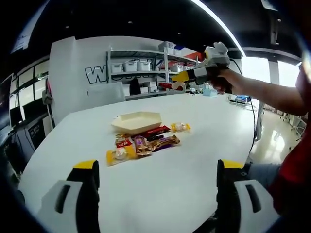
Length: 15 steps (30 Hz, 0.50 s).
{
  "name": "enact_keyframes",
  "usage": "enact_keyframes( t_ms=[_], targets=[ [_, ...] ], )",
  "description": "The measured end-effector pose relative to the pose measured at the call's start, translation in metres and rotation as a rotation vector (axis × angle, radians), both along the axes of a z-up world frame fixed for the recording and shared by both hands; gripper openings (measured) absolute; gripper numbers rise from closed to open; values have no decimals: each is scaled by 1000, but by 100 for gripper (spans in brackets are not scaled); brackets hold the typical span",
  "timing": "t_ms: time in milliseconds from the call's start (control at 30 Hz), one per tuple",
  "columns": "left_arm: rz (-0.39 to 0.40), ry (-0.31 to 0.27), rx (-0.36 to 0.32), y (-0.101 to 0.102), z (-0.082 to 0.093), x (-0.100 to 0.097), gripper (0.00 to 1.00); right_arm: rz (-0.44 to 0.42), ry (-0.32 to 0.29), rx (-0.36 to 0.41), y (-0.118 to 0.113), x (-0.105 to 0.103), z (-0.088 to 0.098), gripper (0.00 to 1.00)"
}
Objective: Place the target food into the container with the food tongs after gripping and lifting it, then release it inside without dropping or visibly crushing the food.
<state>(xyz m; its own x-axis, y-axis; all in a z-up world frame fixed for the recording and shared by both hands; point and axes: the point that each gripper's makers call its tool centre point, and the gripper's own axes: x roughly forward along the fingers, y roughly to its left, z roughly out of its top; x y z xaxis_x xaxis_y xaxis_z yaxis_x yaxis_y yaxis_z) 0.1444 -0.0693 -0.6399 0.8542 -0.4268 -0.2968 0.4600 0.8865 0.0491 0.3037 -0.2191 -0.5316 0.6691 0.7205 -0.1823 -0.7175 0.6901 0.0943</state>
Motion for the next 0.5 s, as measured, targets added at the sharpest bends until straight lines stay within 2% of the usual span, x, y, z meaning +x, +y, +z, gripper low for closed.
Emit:
enact_keyframes(
  t_ms=[500],
  targets=[
    [18, 59, 15, 2, -11, 5, 99, 29, -10, -40, 14, 26, 6, 19]
  ],
)
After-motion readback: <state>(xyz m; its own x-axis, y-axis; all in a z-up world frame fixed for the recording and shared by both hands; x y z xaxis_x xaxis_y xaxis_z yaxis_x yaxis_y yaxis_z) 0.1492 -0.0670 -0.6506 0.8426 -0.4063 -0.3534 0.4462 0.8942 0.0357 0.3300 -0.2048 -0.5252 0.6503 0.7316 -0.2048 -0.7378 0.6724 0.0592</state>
